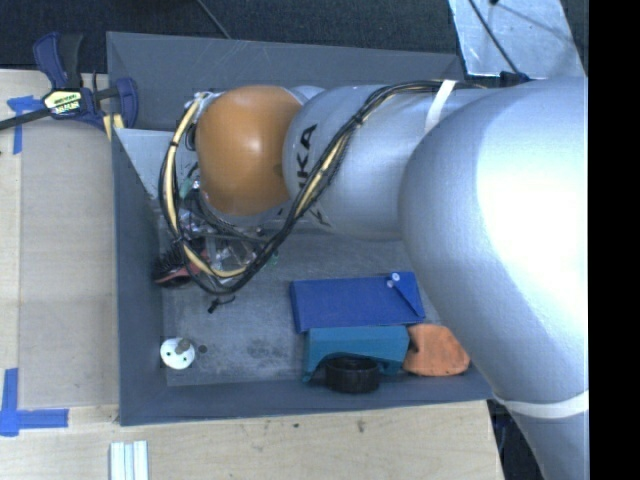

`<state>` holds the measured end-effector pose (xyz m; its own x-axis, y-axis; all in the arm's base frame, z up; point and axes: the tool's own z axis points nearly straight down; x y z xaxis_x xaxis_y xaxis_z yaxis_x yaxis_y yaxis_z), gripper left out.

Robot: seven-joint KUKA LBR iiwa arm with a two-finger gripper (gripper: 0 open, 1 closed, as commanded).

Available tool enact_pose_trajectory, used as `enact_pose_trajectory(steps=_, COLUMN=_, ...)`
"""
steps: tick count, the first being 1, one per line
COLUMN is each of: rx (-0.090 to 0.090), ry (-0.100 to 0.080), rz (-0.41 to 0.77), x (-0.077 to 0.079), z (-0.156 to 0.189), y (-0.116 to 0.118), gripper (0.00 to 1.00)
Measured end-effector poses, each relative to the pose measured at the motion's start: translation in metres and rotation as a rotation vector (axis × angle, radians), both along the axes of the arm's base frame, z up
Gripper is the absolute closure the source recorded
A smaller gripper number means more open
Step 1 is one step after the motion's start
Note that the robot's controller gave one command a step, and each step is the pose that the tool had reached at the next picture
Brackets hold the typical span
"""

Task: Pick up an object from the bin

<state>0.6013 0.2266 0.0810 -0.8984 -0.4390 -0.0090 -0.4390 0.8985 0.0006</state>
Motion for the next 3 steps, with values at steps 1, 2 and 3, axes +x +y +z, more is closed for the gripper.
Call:
enact_pose_trajectory(steps=1, rx=0.000, ry=0.002, rz=-0.001, x=0.000, z=-0.005, y=0.001, gripper=0.00)
enact_pose_trajectory(steps=2, rx=-0.003, ry=0.007, rz=0.038, x=0.005, z=0.019, y=-0.011, gripper=0.00)
enact_pose_trajectory(steps=3, rx=-0.004, ry=0.000, rz=0.082, x=0.006, z=0.029, y=-0.009, gripper=0.00)
